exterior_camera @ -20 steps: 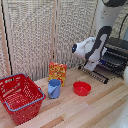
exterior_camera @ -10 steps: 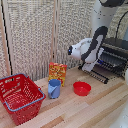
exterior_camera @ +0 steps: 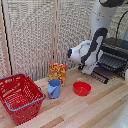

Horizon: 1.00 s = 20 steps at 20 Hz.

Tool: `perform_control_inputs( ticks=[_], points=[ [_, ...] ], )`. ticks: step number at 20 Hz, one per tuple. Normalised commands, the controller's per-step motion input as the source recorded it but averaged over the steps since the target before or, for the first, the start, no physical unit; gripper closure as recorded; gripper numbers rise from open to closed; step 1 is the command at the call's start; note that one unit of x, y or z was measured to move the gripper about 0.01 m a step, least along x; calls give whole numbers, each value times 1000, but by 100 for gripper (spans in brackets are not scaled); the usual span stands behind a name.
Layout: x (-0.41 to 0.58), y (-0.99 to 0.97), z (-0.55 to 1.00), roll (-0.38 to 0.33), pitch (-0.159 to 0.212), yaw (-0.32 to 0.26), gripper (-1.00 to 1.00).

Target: Kindly position your hand close to the oven tray's handle. Softly yet firmly grasp the handle using your hand. Slowly and with caution, draw the tray out until it is fully stretched out.

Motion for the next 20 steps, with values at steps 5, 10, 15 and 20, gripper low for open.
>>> perform_control_inputs(
  ticks=[5,10,15,20],
  points=[
    [135,434,-28,-33,19,5,100],
    [132,88,83,-95,0,2,-100],
    [2,0,67,-5,2,84,-100],
    [19,13,190,0,23,26,-100]
  ],
)
